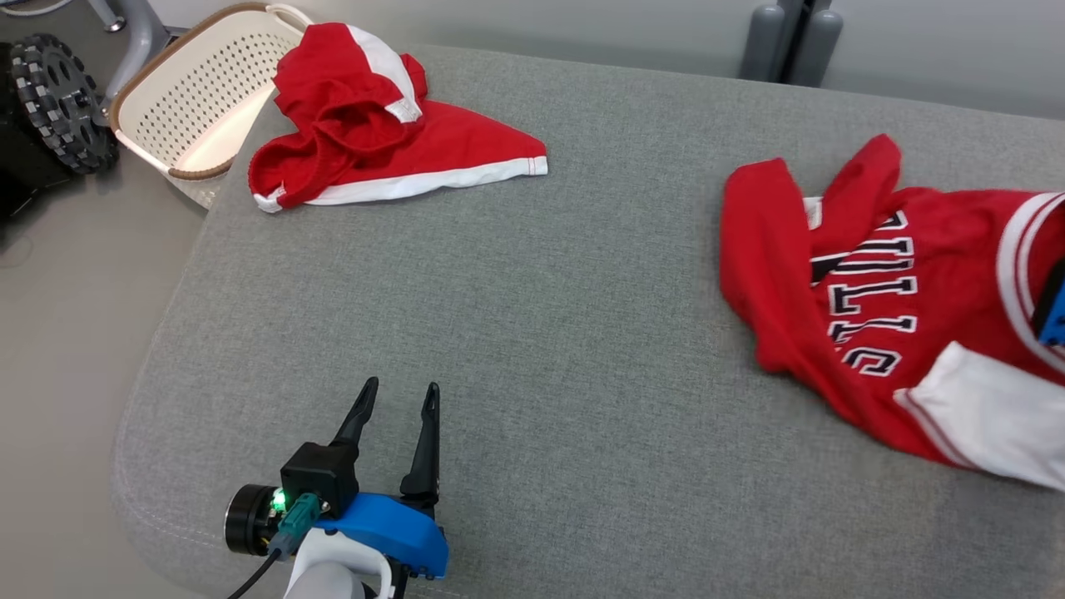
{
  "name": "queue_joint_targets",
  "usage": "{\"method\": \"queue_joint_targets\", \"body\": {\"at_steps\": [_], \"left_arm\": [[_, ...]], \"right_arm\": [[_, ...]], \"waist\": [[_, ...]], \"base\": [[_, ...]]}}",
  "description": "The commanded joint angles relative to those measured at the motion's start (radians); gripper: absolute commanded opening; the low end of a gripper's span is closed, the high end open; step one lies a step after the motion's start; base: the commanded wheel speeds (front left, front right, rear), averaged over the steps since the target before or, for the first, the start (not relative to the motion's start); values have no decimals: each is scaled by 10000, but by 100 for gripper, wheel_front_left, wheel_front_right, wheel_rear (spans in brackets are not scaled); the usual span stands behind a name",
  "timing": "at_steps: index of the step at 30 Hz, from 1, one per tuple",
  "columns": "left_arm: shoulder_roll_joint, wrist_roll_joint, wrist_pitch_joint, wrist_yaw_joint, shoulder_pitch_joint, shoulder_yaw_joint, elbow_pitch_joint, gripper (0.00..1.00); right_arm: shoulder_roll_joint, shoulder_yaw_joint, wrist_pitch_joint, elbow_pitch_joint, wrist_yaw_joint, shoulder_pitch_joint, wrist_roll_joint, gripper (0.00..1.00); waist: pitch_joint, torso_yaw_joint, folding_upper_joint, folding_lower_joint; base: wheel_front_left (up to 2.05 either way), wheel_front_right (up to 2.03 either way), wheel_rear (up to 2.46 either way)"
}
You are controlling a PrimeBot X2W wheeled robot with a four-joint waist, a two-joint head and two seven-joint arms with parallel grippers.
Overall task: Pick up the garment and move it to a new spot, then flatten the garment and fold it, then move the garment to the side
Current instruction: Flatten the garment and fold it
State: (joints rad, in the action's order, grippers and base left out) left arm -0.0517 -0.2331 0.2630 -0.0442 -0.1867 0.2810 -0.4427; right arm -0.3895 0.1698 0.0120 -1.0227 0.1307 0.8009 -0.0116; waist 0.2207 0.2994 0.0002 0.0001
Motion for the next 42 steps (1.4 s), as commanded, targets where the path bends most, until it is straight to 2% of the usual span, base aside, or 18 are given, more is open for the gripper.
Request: {"method": "queue_joint_targets", "body": {"at_steps": [1,5,6,7,8,9,13,18,24,29,33,38,39,40,42], "left_arm": [[18,-7,27,13,-133,45,79,100],[18,-49,27,62,-173,77,141,100],[19,-60,27,74,-176,69,151,100],[18,-68,27,81,-166,57,155,100],[19,-69,27,76,-151,42,155,100],[20,-65,27,95,-143,32,157,100],[14,2,27,133,-81,-18,161,100],[18,73,27,89,69,-109,92,100],[15,141,27,14,125,-105,55,100],[15,82,27,3,36,32,114,100],[19,-35,27,31,-31,145,139,100],[20,-182,27,94,-69,319,155,100],[17,-214,27,122,-59,340,162,100],[17,-218,27,143,-42,349,164,100],[17,-248,27,168,3,358,146,100]], "right_arm": [[-273,126,114,-82,1,315,-200,0],[-768,499,277,-405,1,674,-664,0],[-802,638,343,-477,1,727,-727,6],[-816,816,426,-506,1,755,-828,41],[-833,937,466,-589,1,752,-939,97],[-832,1040,558,-659,1,759,-1007,100],[-728,1237,958,-877,1,699,-1354,100],[-282,965,1579,-820,1,516,-1817,100],[1104,-81,2059,-943,1,538,-1602,100],[2130,-1461,1904,-1511,1,784,-937,100],[2265,-2385,1520,-2014,1,856,-521,100],[1939,-2643,944,-2344,1,812,-131,100],[1892,-2628,877,-2369,1,792,-84,89],[1856,-2622,883,-2394,1,769,-28,47],[1774,-2659,974,-2415,1,731,23,0]], "waist": [[52,78,-2,-1],[101,153,-2,-1],[97,147,-2,-1],[84,130,-2,-1],[69,100,-2,-1],[51,62,-2,-1],[-87,-165,-2,-1],[-403,-527,-2,-1],[-616,-729,-2,-1],[-505,-489,-2,-1],[-325,-122,-2,-1],[-160,318,-2,-1],[-152,379,-2,-1],[-153,426,-2,-1],[-173,473,-2,-1]], "base": [[0,0,0],[0,0,0],[0,0,0],[0,0,0],[0,0,0],[0,0,0],[0,0,0],[0,0,0],[0,0,0],[0,0,0],[0,0,0],[0,0,0],[0,0,0],[0,0,0],[0,0,0]]}}
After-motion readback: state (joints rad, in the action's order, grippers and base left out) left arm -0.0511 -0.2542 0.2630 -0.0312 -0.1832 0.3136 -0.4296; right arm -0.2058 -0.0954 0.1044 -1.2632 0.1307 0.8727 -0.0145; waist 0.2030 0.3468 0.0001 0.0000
